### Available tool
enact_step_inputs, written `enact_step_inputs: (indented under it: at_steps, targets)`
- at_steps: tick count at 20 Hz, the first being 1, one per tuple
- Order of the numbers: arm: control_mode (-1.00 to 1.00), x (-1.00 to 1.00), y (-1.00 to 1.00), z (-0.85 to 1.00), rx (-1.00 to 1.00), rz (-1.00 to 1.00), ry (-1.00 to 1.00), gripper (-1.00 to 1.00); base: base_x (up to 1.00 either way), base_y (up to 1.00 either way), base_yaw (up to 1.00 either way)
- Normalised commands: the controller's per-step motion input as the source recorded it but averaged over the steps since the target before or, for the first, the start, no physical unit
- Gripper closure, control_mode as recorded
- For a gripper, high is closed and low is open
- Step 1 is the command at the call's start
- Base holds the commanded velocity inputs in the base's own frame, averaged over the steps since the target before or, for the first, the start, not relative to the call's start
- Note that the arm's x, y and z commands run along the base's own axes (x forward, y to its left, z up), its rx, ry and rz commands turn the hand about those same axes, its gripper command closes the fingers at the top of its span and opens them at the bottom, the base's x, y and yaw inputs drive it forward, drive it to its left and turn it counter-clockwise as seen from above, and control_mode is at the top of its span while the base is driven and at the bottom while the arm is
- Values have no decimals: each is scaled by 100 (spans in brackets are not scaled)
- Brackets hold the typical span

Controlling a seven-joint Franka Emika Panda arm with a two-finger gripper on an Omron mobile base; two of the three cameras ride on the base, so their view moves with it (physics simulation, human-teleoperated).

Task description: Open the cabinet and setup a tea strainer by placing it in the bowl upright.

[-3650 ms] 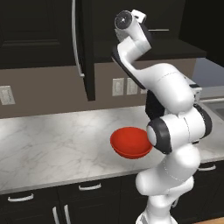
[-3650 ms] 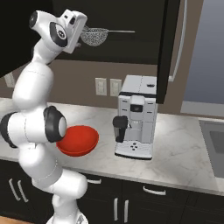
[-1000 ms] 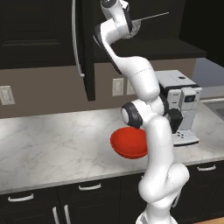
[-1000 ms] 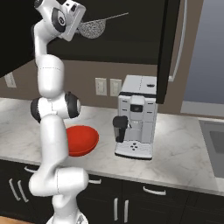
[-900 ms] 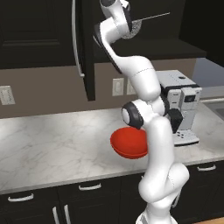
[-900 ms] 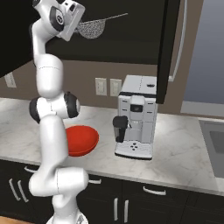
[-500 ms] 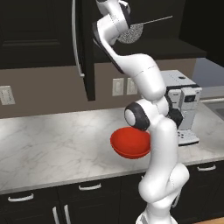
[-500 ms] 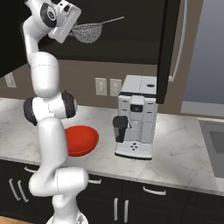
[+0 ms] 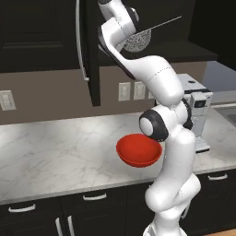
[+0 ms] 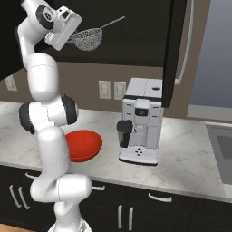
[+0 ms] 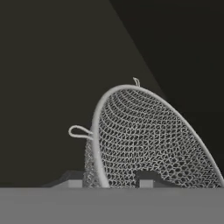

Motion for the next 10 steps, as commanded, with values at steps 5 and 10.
enact_step_inputs:
  at_steps: [5,10]
  targets:
    - [-100,-6,-43,-54,4,0,-8,100,0,0,0]
    - [-100,0,-41,-30,7,-2,-18,100,0,0,0]
